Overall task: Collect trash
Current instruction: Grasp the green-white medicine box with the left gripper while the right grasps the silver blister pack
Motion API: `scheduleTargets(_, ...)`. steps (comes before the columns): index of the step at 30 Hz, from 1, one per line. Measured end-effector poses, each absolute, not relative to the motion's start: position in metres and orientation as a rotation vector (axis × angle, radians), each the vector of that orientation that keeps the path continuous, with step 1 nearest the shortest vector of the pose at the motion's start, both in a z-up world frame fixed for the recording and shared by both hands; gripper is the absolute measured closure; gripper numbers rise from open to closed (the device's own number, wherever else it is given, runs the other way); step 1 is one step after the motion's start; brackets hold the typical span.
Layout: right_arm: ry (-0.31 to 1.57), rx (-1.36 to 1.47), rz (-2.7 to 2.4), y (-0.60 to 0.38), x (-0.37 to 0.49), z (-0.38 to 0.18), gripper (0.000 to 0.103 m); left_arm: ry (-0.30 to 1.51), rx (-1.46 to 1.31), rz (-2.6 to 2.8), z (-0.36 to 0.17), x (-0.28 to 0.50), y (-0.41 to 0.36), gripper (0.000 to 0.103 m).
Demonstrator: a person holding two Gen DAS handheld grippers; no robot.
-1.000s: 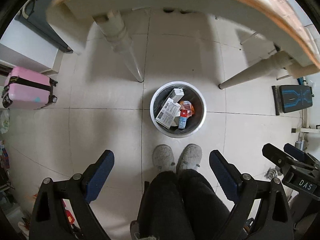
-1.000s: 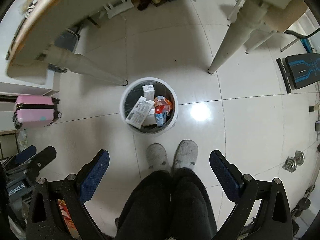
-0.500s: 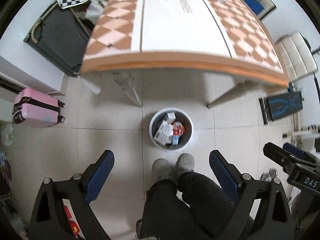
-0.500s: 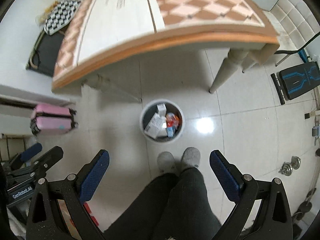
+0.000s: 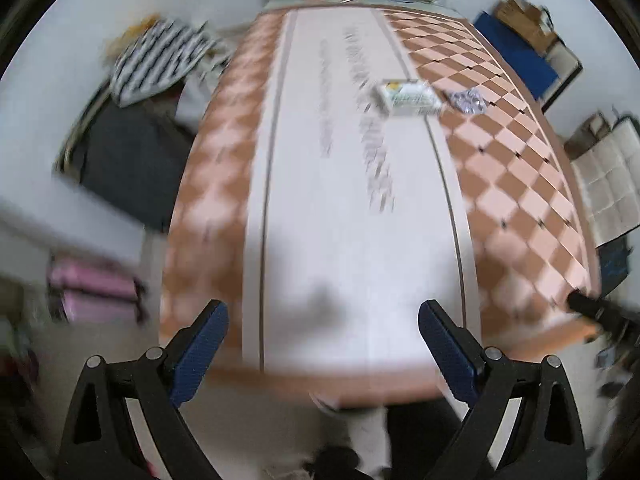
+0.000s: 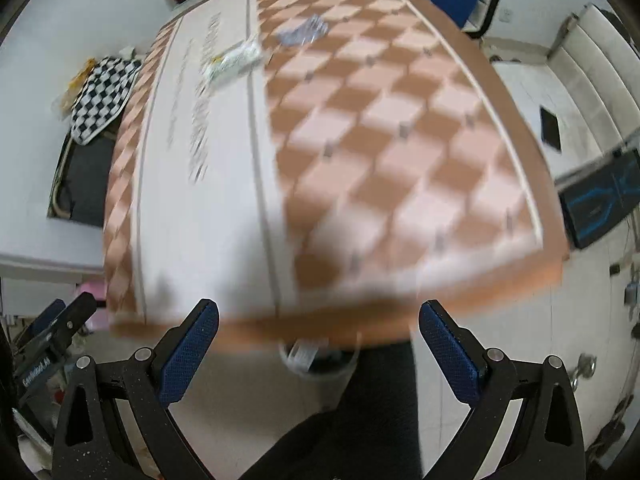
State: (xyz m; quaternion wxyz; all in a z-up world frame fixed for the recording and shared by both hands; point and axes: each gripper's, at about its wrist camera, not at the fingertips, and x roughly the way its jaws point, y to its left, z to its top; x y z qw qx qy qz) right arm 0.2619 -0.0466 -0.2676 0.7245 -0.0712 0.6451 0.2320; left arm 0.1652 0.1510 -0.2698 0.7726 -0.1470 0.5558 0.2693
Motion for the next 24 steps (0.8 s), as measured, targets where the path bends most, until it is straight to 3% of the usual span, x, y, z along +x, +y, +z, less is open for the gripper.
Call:
scheduleTargets(3,1.431,-0.153,0.518,-0.019,0.346,-0.277,0.005,1.265,-0.231,0.538,-0.283,0.239,0.179,0.006)
scheduleTargets(5,1.444,-0.153,0.533,0.005,0.406,-0.285,0.018,1.299,-0.194,0.517,-0.293,0.275,0.194,0.006)
scheduleTargets(8,1.457,-0.145,0.555,0.042,0.481,-0.301,0.024,1.357,-0.144,0.487,-0.313,0.33,0.219,0.006)
scheduleTargets(16,1.494,-0.196,0.609,0.124,0.602,-0.355,0.039,1.429,0.023,0.283,-0.341,0.42,0.244,0.007)
scheduleTargets(20,1.502,-0.242,0.635,0.147,0.614,-0.374,0.054,1.457,0.079,0.168,-0.345,0.441,0.235,0.007)
scheduleTargets(21,1.493,-0.241,0.648,0.147,0.61,-0.373,0.061,1.471,0.089,0.133,-0.346,0.446,0.231,0.007)
scheduleTargets(22,1.497,-0.242,0.688,0.151,0.607,-0.374,0.077,1.483,0.107,0.102,-0.349,0.451,0.226,0.007)
scheduleTargets(23,1.506,-0.252,0.689,0.153,0.606,-0.375,0.085,1.494,0.123,0.072,-0.352,0.455,0.221,0.007)
scheduleTargets(24,1.508,-0.26,0.686,0.155,0.604,-0.377,0.085,1.505,0.134,0.043,-0.355,0.46,0.215,0.007)
